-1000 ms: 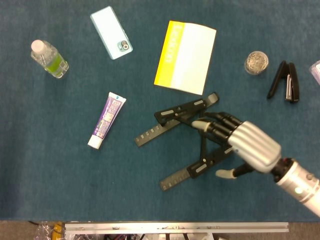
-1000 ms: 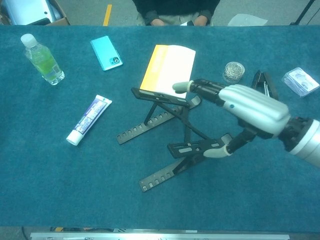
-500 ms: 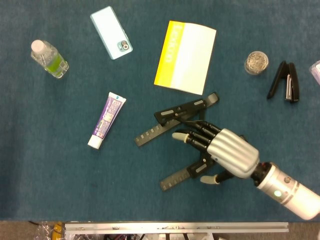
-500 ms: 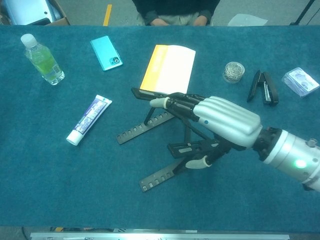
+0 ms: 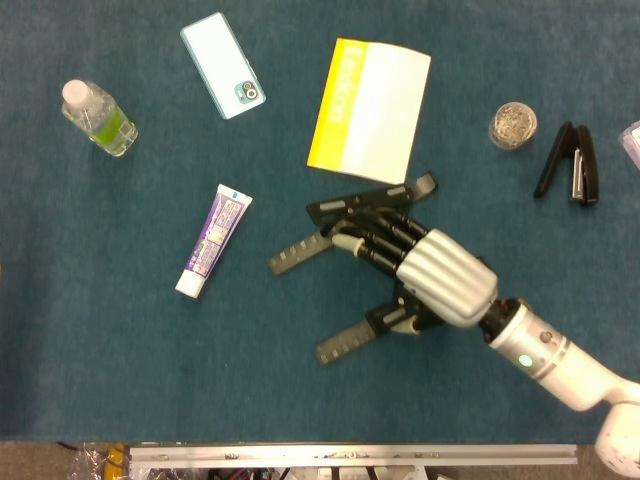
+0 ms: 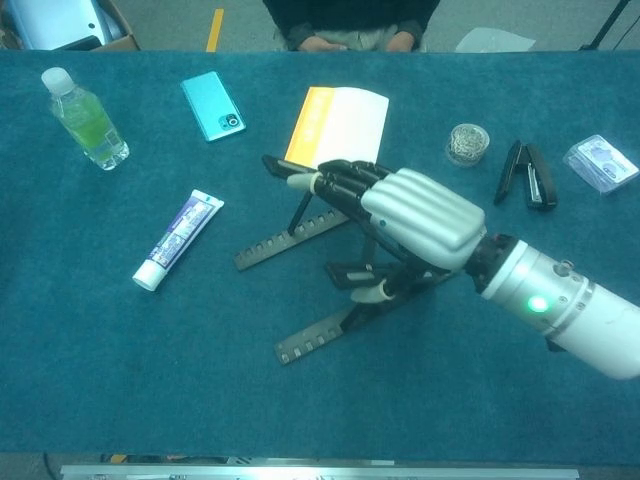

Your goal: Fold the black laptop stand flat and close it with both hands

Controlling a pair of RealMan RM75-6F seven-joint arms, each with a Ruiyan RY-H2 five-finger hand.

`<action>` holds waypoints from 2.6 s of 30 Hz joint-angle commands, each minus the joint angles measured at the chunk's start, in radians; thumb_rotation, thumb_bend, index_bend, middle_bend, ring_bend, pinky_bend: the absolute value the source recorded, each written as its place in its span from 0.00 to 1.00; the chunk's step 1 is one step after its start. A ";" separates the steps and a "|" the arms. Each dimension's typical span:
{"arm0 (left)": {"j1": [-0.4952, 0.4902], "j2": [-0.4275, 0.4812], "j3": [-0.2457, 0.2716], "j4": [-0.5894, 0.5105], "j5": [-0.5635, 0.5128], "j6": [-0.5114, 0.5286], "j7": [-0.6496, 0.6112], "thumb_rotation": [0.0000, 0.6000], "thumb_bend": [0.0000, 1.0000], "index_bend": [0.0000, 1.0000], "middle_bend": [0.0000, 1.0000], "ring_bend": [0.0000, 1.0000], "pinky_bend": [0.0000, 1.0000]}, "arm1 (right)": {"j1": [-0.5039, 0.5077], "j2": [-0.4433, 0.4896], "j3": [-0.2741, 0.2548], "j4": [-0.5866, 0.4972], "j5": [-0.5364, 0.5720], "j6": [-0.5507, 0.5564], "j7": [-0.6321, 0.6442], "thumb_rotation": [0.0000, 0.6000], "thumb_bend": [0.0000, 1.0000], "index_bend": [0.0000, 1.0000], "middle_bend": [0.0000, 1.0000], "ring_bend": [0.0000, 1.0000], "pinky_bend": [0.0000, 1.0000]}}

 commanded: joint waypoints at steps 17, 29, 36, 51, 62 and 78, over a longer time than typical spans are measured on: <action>-0.008 -0.019 0.005 0.013 -0.002 -0.017 -0.003 1.00 0.32 0.22 0.19 0.19 0.18 | -0.064 0.022 0.035 0.075 0.069 0.181 -0.086 1.00 0.00 0.00 0.12 0.03 0.11; -0.020 -0.026 0.008 0.011 0.005 -0.031 0.006 1.00 0.32 0.22 0.18 0.19 0.18 | -0.116 0.083 0.043 0.070 0.127 0.242 -0.086 1.00 0.00 0.00 0.12 0.03 0.11; -0.023 -0.025 0.010 0.001 0.007 -0.032 0.016 1.00 0.32 0.22 0.18 0.19 0.18 | -0.137 0.094 0.045 0.078 0.149 0.266 -0.078 1.00 0.00 0.00 0.12 0.03 0.11; -0.025 -0.018 0.011 -0.028 0.008 -0.027 0.039 1.00 0.32 0.22 0.18 0.19 0.18 | -0.169 0.124 0.049 0.089 0.186 0.287 -0.043 1.00 0.00 0.00 0.12 0.03 0.11; -0.024 -0.010 0.009 -0.038 0.000 -0.025 0.047 1.00 0.32 0.22 0.18 0.19 0.18 | -0.166 0.156 0.043 0.046 0.147 0.302 0.009 1.00 0.00 0.00 0.12 0.03 0.11; -0.024 -0.011 0.009 -0.039 -0.005 -0.024 0.049 1.00 0.32 0.22 0.18 0.19 0.18 | -0.131 0.303 0.033 -0.144 0.067 0.295 0.222 1.00 0.00 0.00 0.12 0.03 0.11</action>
